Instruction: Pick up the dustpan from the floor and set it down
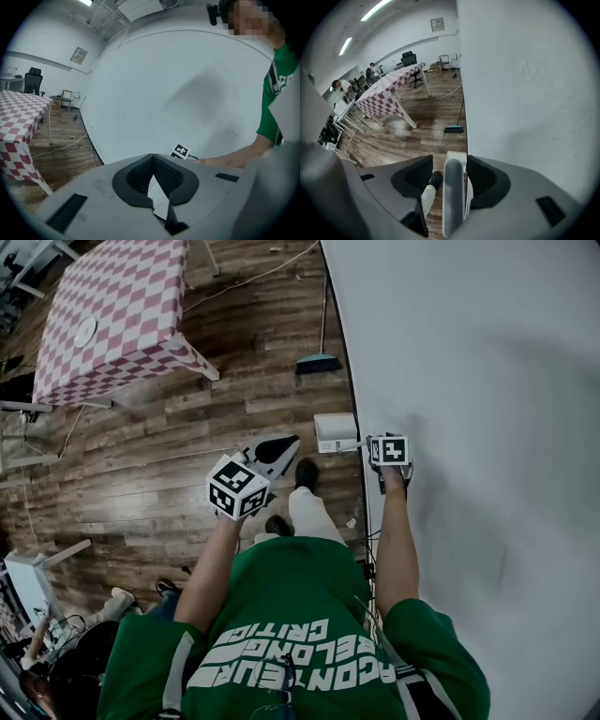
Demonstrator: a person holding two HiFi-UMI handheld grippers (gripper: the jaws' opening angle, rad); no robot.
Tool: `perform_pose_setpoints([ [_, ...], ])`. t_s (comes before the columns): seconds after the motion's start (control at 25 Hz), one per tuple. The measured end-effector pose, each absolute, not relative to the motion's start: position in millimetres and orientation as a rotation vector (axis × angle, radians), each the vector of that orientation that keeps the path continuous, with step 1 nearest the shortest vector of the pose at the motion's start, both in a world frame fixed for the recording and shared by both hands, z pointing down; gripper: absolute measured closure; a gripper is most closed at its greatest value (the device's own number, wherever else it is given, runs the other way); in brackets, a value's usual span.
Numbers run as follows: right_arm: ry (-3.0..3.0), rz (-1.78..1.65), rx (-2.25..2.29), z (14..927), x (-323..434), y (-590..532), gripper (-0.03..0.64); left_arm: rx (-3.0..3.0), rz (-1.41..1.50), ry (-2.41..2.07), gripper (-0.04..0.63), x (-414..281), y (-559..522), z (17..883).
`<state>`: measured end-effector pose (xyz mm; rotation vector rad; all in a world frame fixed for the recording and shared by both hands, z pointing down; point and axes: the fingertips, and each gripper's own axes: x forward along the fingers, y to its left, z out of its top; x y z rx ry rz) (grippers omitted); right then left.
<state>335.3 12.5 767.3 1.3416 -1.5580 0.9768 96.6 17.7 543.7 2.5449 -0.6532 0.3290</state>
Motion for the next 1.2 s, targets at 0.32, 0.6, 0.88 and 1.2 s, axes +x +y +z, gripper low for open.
perform_pose_setpoints([
  [0.32, -1.405, 1.096, 1.174, 831, 346, 2, 0.394, 2.501, 0.349, -0.676, 0.592, 113, -1, 557],
  [0.6, -1.383, 1.185, 1.146, 849, 348, -11, 0.396, 2.474, 0.353, -0.695, 0.592, 129, -22, 571],
  [0.88, -1.311, 1.238, 1.043, 854, 353, -9, 0.4, 2.473, 0.329, -0.723, 0.592, 144, -38, 570],
  [1.2, -1.295, 1.25, 0.989, 853, 352, -1, 0.48, 2.454, 0.296, -0.783, 0.592, 135, -43, 567],
])
